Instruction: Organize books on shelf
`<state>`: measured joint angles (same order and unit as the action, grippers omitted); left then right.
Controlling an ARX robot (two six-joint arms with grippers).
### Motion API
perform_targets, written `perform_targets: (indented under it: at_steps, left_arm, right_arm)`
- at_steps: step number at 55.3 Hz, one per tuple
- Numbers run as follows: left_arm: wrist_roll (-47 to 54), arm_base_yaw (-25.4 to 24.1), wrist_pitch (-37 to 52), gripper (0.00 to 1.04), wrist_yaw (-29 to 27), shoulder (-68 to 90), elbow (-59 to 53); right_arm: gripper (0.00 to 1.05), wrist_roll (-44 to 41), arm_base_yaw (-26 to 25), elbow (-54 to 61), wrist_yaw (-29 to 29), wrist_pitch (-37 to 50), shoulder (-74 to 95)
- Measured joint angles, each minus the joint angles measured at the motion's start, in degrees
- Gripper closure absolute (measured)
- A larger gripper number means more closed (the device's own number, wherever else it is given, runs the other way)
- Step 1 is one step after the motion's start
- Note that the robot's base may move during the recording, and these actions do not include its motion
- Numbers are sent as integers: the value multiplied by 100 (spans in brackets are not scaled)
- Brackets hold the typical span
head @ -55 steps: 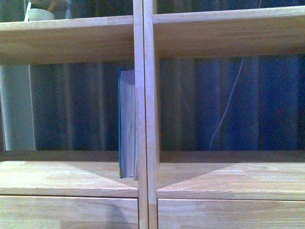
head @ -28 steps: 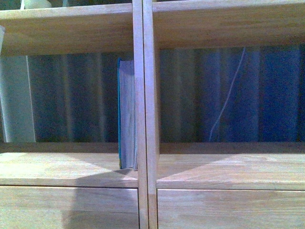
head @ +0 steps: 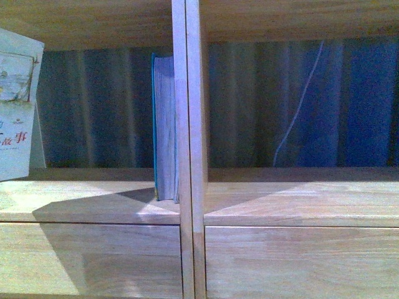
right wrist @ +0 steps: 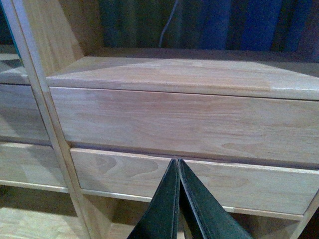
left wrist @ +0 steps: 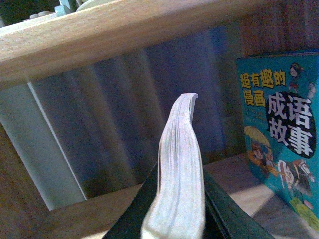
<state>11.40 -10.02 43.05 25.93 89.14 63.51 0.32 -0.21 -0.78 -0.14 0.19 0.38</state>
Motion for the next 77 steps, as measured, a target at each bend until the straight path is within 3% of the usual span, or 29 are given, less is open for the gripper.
perform_targets:
  at_steps: [11,46,58,77]
  left_arm:
    - [-9,116,129,88,-103,758,590]
    - [68,885,-9,88,-387,2667,2946]
    - [66,1285,31,88,-807,3510,3779]
    - [-553,1764,212,88,-1421,4030,4057]
  right_arm:
    - [101,-4,0,0,2,-11,-7]
    - [6,-7,0,0,0,-11,-7]
    - [7,-11,0,0,0,-11,-7]
    - [7,-11,0,0,0,-11,-7]
